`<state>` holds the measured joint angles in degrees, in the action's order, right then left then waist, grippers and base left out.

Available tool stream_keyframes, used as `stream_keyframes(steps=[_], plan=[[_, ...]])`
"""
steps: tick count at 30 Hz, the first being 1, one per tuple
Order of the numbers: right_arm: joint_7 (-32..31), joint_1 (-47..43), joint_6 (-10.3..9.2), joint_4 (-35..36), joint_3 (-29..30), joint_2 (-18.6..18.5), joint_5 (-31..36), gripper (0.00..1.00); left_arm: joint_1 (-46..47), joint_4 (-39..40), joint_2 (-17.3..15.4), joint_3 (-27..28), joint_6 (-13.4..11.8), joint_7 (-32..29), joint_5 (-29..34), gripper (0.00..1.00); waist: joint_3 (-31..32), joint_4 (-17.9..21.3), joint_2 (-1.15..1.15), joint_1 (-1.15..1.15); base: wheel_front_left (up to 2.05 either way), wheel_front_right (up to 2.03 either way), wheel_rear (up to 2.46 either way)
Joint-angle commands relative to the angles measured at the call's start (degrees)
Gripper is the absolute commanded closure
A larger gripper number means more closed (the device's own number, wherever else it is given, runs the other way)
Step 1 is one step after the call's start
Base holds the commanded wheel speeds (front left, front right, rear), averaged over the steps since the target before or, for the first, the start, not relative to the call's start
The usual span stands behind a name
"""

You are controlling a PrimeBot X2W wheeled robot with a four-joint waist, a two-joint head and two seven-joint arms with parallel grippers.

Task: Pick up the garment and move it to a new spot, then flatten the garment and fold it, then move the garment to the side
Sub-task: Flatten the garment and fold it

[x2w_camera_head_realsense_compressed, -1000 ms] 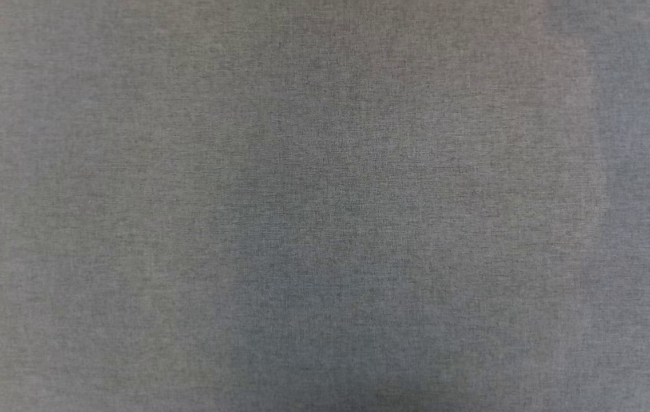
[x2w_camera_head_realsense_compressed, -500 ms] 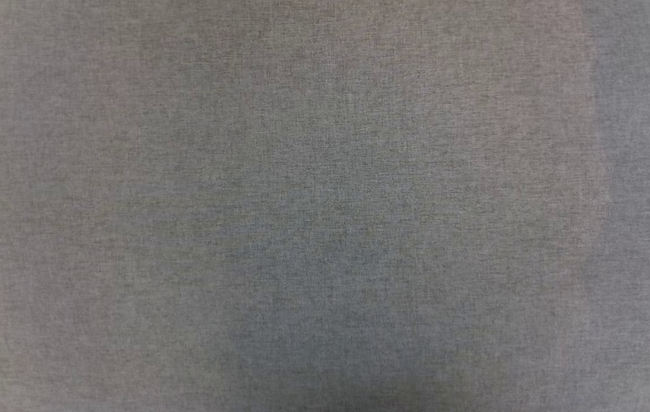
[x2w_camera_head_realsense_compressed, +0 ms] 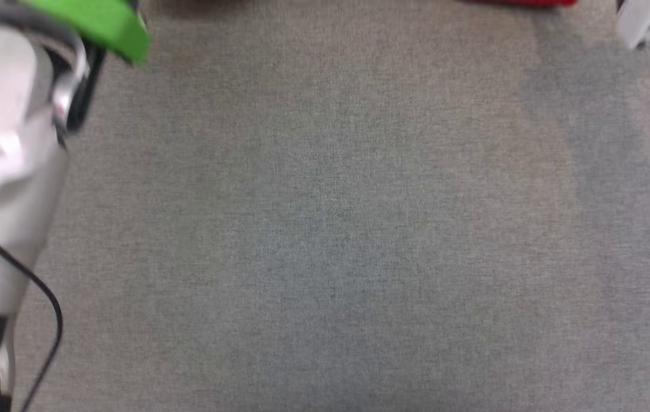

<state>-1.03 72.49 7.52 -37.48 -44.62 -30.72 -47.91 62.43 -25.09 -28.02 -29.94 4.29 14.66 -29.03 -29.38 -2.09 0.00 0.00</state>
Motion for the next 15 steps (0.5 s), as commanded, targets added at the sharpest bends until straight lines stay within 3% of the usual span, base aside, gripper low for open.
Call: stream_keyframes(steps=[1,15], plan=[[0.62,-3.22,-0.03,0.93,-0.86,-0.7,-0.98,1.0,-4.31,1.58,-0.77,0.52,-1.0,0.32,-0.77,1.0,4.12,-0.24,0.0,0.0,0.0,0.0,0.0],[1.64,-28.83,-0.03,7.53,-6.09,-6.41,-6.2,1.0,-40.29,13.93,-1.8,-0.89,-8.1,0.1,-5.33,1.0,17.49,-1.34,0.0,0.0,0.0,0.0,0.0]])
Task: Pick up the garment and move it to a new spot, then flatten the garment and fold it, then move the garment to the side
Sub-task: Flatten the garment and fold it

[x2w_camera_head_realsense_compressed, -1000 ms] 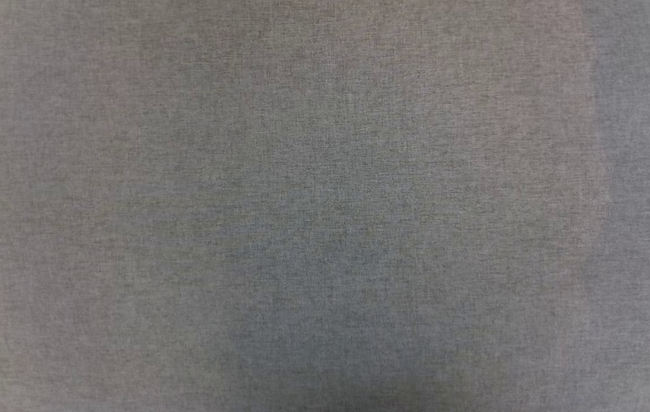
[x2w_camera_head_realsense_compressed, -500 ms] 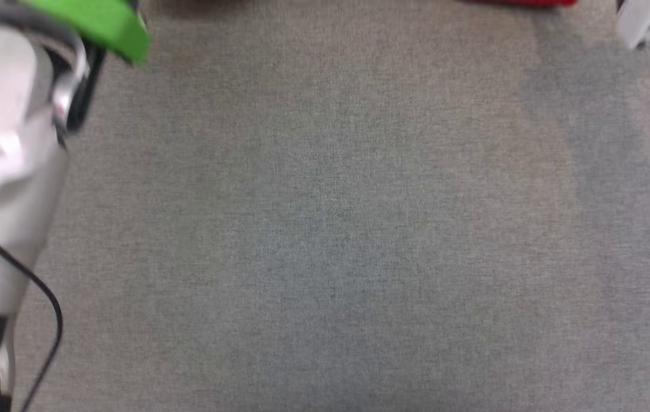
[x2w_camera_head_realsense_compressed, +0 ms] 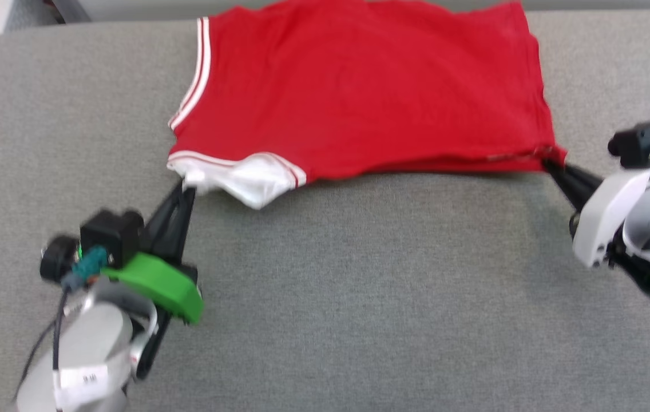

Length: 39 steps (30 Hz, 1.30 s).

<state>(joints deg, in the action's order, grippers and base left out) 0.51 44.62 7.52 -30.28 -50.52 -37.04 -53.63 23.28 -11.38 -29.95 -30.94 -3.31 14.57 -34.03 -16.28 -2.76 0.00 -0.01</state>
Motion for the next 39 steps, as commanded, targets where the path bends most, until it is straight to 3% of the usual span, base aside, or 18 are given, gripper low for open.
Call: stream_keyframes(steps=[1,16,25,31,39], plan=[[-0.07,-2.26,-0.03,0.79,-0.37,-0.34,-0.59,1.0,-2.94,0.47,0.29,0.09,-0.97,0.2,-0.81,1.0,5.04,-0.68,0.0,0.01,0.0,0.0,0.0],[-0.76,-24.39,-0.03,5.03,1.23,-3.68,-2.3,1.0,-28.23,5.43,1.82,-1.3,-4.42,0.34,-7.69,1.0,15.56,0.17,0.0,0.01,0.0,0.0,0.0],[-3.2,-35.81,-0.03,8.49,4.93,-5.23,-1.39,1.0,-36.81,6.5,2.84,-2.9,-7.56,0.21,-8.68,1.0,18.57,0.73,0.0,0.01,0.0,0.0,0.0],[-5.08,-40.91,-0.03,10.81,8.93,-5.97,-0.26,1.0,-39.59,6.81,3.24,-4.69,-7.57,-0.43,-9.01,1.0,19.38,0.63,0.0,0.01,0.0,0.0,0.0],[-7.46,-42.89,-0.03,13.8,15.06,-3.87,2.59,1.0,-34.4,6.75,1.32,-4.65,-6.6,-0.96,-6.35,1.0,19.24,0.08,0.0,0.01,0.0,0.0,0.0]])
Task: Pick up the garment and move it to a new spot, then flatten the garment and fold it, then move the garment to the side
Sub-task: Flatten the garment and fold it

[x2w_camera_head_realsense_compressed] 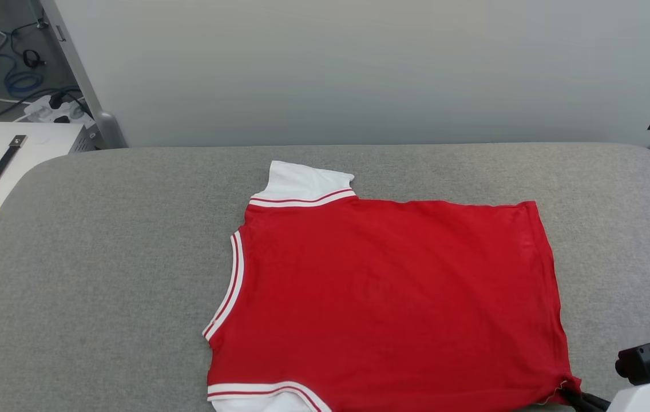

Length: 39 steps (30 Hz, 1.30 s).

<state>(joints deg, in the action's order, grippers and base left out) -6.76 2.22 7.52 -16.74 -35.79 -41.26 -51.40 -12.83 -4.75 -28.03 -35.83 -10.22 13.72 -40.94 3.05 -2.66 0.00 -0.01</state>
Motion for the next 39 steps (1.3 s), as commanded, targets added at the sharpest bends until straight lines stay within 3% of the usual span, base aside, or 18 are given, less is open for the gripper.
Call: stream_keyframes(steps=[1,11,19,27,39], plan=[[-0.48,-0.45,-0.03,0.6,1.0,0.63,0.66,1.0,2.73,0.08,-0.94,0.28,0.58,-0.31,0.92,1.0,-0.23,0.0,0.0,0.01,0.0,0.0,0.0],[-3.9,2.53,-0.03,5.23,8.43,3.14,4.01,1.0,18.09,-2.75,-3.63,1.25,5.22,-2.37,4.64,1.0,-6.12,1.44,0.0,0.01,0.0,0.0,0.0],[-6.91,9.11,-0.03,6.67,12.34,6.54,6.03,1.0,32.23,-11.25,-3.39,2.0,10.76,-2.72,5.95,1.0,-13.81,3.32,0.0,0.01,0.0,0.0,0.0],[-8.47,17.11,-0.03,2.52,12.45,8.52,7.57,1.0,42.85,-23.17,-0.96,-0.81,15.31,-2.96,8.14,1.0,-19.86,4.18,0.0,0.01,0.0,0.0,0.0],[-5.93,26.76,-0.03,-8.13,8.68,10.99,10.82,1.0,50.08,-38.29,2.25,-5.53,17.56,-0.39,8.19,1.0,-23.04,3.74,0.0,0.01,0.0,0.0,0.0]])
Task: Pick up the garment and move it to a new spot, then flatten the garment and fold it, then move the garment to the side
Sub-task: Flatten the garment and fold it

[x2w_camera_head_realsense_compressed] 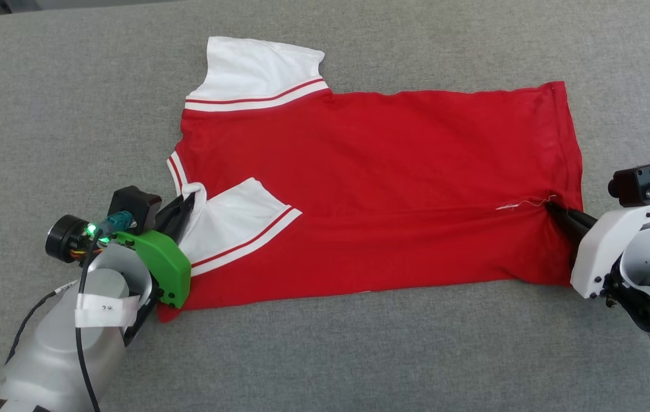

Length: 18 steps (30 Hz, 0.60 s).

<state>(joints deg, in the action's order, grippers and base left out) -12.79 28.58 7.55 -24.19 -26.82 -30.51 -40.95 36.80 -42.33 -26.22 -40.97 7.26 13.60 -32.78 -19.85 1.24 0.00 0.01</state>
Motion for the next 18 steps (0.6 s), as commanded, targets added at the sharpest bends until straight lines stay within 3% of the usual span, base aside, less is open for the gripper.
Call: stream_keyframes(steps=[1,6,7,8,9,18], plan=[[0.25,0.73,-0.06,-1.39,-0.56,0.39,0.44,1.0,0.72,-1.37,0.67,-0.79,0.12,-0.07,-0.01,1.0,-0.14,-0.25,0.0,-0.01,0.0,0.0,0.0],[1.2,1.18,-0.06,-4.39,-1.59,0.76,-0.68,1.0,1.64,-3.84,2.14,-2.5,0.2,0.87,-0.92,1.0,1.21,-0.97,0.0,-0.01,0.0,0.0,0.0],[1.46,0.96,-0.06,-4.6,-1.54,0.73,-1.05,0.76,1.64,-4.11,2.3,-2.58,0.21,0.99,-1.11,0.76,1.71,-1.1,0.0,-0.01,0.0,0.0,0.0],[1.89,0.6,-0.06,-4.55,-1.58,0.56,-1.32,0.0,1.68,-4.37,2.32,-2.77,0.21,1.11,-1.07,0.2,2.46,-1.28,0.0,-0.01,0.0,0.0,0.0],[2.31,0.25,-0.06,-4.37,-1.6,0.28,-1.38,0.0,1.75,-4.5,2.27,-2.8,0.21,1.19,-0.91,0.0,3.02,-1.42,0.0,-0.01,0.0,0.0,0.0],[5.97,-6.07,-0.06,2.08,1.48,-3.09,-1.96,0.0,1.94,-1.01,-0.76,-4.21,0.22,0.27,-3.62,0.0,9.79,-3.18,0.0,-0.01,0.0,0.0,0.0]])
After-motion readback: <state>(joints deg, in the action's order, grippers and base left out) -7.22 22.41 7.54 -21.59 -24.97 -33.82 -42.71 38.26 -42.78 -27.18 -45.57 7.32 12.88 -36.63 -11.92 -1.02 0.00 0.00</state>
